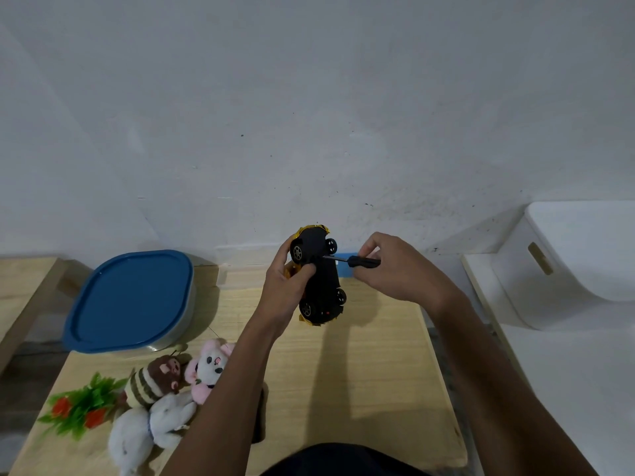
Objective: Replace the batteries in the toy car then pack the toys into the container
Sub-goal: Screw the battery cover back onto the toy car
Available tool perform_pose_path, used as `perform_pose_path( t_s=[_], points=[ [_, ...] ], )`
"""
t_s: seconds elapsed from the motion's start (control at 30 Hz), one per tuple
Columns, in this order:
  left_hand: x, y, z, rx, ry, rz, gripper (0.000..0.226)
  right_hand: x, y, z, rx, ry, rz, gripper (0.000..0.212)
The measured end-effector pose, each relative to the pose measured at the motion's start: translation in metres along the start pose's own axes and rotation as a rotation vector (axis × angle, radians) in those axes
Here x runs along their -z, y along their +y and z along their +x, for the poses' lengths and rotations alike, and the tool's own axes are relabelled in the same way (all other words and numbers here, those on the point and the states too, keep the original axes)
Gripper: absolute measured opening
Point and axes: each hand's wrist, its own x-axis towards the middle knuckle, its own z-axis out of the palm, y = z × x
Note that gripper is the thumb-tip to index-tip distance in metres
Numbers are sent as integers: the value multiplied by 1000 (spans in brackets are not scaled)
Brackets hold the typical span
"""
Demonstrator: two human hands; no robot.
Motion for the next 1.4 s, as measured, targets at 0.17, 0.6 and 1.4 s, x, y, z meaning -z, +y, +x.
perform_pose_path(
  t_s=[0.17,0.6,1.4],
  points=[
    [2,3,0,-7,5,9,52,7,-4,-2,27,-40,84,14],
    [6,18,-1,-72,14,86,53,14,-11,2,30,-28,66,21],
    [9,24,-8,-101,2,159,55,14,-13,0,-11,-122,44,25]
  ],
)
